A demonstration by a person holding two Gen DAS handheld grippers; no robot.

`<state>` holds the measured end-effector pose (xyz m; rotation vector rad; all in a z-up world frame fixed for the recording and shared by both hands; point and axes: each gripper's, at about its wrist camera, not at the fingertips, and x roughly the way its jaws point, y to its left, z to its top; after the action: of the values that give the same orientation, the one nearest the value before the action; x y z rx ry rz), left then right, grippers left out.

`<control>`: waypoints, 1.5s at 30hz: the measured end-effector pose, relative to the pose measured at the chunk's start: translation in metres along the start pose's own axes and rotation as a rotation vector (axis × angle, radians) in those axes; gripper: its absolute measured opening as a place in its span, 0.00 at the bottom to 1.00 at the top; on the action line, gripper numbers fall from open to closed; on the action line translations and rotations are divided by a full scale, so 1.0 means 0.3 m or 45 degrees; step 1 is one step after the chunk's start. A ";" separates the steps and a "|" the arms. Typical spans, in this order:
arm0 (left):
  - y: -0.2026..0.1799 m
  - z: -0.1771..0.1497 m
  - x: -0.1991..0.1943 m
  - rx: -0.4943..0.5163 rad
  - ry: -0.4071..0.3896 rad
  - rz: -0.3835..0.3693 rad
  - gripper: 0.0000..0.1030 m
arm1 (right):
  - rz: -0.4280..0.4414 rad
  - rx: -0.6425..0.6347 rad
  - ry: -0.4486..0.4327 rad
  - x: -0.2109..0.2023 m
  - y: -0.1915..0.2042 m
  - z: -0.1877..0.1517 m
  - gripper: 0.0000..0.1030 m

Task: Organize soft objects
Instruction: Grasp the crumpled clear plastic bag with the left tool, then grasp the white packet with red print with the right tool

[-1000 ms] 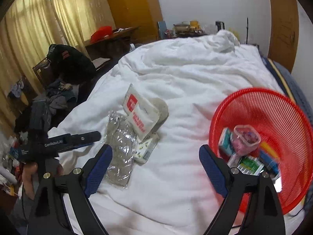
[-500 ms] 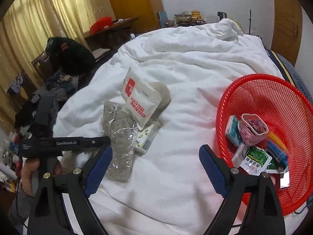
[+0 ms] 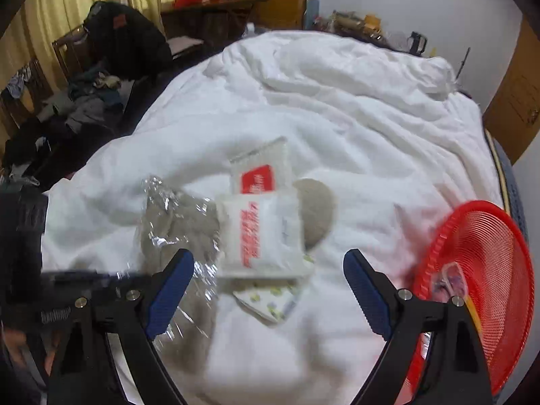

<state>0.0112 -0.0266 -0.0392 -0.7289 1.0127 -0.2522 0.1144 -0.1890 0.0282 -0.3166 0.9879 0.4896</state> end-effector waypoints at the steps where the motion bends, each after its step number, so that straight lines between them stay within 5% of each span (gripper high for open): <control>1: 0.010 0.000 0.005 -0.006 0.010 -0.006 0.06 | -0.005 -0.004 0.008 0.019 0.009 0.012 0.87; 8: 0.009 -0.003 0.020 0.012 0.003 -0.004 0.06 | -0.202 0.018 0.094 0.201 0.056 0.061 0.87; 17: 0.015 -0.017 0.019 0.016 0.006 0.005 0.06 | -0.139 0.124 0.163 0.268 -0.008 -0.009 0.87; 20: 0.009 -0.014 0.024 0.024 0.005 0.012 0.06 | -0.204 0.142 0.145 0.241 -0.037 -0.012 0.87; 35: 0.008 -0.010 0.031 0.028 0.005 0.023 0.06 | -0.150 0.161 0.112 0.171 -0.087 -0.098 0.54; 39: 0.008 -0.009 0.033 0.032 0.003 0.031 0.06 | -0.084 0.207 0.085 0.113 -0.119 -0.135 0.30; 45: 0.000 -0.004 0.051 0.037 0.004 0.042 0.06 | 0.003 0.200 0.080 0.066 -0.130 -0.198 0.24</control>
<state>0.0181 -0.0350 -0.0499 -0.6850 1.0214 -0.2391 0.1014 -0.2449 -0.0181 -0.1906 1.0812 0.4030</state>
